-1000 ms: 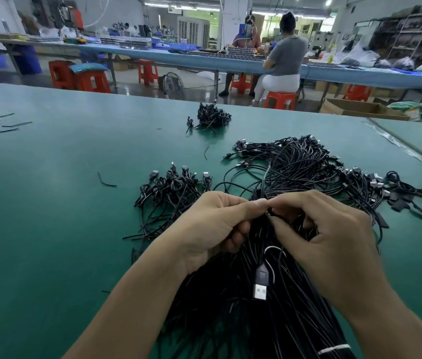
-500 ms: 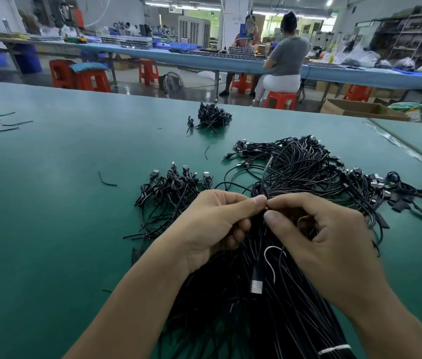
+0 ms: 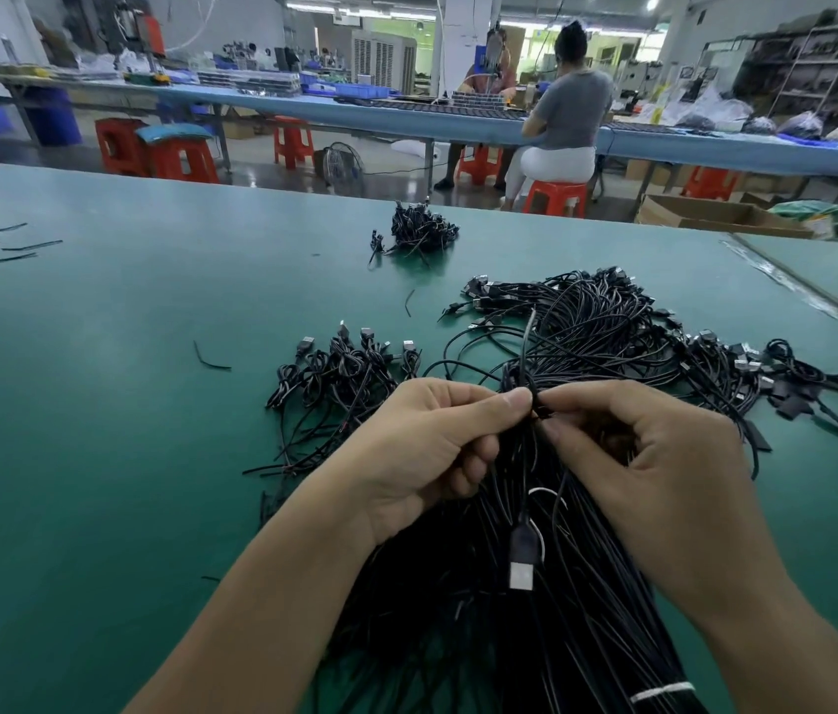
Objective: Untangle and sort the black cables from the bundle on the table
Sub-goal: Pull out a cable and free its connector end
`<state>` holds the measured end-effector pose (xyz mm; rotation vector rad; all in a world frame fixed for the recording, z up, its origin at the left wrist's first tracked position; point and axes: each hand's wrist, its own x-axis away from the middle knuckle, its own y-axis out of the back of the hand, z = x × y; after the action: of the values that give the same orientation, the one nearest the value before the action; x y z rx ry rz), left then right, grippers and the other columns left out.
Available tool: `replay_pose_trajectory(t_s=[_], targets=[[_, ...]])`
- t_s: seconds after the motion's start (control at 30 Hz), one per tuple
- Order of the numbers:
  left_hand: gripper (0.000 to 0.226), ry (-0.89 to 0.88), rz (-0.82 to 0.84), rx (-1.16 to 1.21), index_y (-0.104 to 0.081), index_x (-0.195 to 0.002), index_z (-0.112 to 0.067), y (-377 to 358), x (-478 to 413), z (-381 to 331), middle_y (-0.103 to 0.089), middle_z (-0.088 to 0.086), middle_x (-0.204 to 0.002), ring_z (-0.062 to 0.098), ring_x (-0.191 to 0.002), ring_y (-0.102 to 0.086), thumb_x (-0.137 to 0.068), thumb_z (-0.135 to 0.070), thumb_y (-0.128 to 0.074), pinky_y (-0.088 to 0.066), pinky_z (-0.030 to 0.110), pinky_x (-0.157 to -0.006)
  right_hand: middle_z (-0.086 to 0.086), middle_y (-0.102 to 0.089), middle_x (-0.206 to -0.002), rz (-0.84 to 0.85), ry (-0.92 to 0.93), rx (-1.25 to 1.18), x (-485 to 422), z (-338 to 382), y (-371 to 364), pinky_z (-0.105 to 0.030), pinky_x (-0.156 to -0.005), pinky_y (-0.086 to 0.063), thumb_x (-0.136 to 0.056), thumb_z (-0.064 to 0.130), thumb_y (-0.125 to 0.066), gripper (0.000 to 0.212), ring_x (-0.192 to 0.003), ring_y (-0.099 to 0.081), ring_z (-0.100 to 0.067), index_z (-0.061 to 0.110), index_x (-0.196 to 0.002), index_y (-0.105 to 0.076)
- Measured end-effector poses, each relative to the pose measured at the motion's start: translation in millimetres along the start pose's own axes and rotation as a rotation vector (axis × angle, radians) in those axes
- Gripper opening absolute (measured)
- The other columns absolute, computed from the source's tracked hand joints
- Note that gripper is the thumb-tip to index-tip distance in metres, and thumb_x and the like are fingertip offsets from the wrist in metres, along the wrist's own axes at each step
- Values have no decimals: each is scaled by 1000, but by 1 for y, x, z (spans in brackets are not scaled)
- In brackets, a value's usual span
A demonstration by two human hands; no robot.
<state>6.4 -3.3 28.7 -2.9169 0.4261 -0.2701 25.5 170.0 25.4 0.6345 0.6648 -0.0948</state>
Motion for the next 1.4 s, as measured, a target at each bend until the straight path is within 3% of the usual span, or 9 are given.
replay_pose_trajectory(t_s=[0.53,0.67,0.83,0.93,1.03,1.13,1.2,1.3,1.4], targets=[[21,-265,-74,-303,-70,-74,-24,-5,-1,5,-69,1,-60,13,-49,-63,-94,-21,-68,-46,19,-44,13,-63,-73,17,-181,74,0,5,-9,-7,-64,-40,-91,24,-63,18,-76,-57,2,31,-75,-63],[4,-396,-127,-430,-71,-93,-22,-7,-1,9,-72,1,-68,16,-58,-71,-95,-20,-68,-58,28,-55,10,-63,-61,54,-326,-96,-1,1,-8,-16,-52,-40,-91,29,-62,19,-52,-49,-2,24,-74,-67],[23,-576,-172,-666,-70,-101,-35,-12,0,12,-74,-10,-79,14,-69,-71,-89,-16,-64,-58,33,-69,0,-64,-62,48,-578,-469,-2,-6,-11,-27,-57,-45,-94,17,-63,21,-61,-54,-13,11,-76,-72],[37,-536,-178,-582,-75,-99,-28,-13,-1,11,-73,-5,-76,20,-66,-67,-77,-17,-47,-58,39,-67,3,-64,-60,75,-552,-538,-1,-6,-15,-20,-53,-45,-96,13,-61,24,-56,-55,-6,11,-74,-71],[34,-500,-145,-460,-79,-93,-24,-8,-4,10,-73,7,-76,32,-76,-67,-81,-32,-48,-57,49,-74,0,-63,-61,95,-517,-479,2,-10,-18,-31,-59,-45,-95,19,-62,21,-61,-54,-12,26,-80,-73],[9,-516,-157,-444,-74,-88,-24,-4,-5,13,-75,-3,-77,11,-66,-68,-82,-29,-78,-52,22,-62,-8,-62,-63,95,-442,-373,4,-12,-20,-31,-55,-42,-94,22,-62,16,-58,-49,-12,29,-83,-71],[34,-470,-159,-394,-63,-97,-25,-1,-8,15,-75,-10,-78,-1,-56,-59,-75,-19,-87,-43,10,-56,0,-60,-59,80,-411,-325,3,-13,-20,-24,-50,-40,-94,22,-63,17,-55,-48,-8,32,-82,-70],[49,-445,-134,-370,-59,-109,-31,6,-10,16,-75,-10,-83,1,-57,-52,-73,-17,-89,-42,11,-57,-1,-61,-60,84,-379,-283,3,-12,-19,-28,-53,-43,-94,23,-63,18,-55,-50,-7,35,-81,-69],[31,-501,-54,-400,-73,-103,-26,8,-9,14,-75,-10,-88,-4,-66,-58,-77,-14,-85,-43,9,-65,-10,-64,-67,89,-338,-231,3,-9,-18,-41,-55,-45,-93,26,-62,14,-56,-51,-12,35,-83,-68]])
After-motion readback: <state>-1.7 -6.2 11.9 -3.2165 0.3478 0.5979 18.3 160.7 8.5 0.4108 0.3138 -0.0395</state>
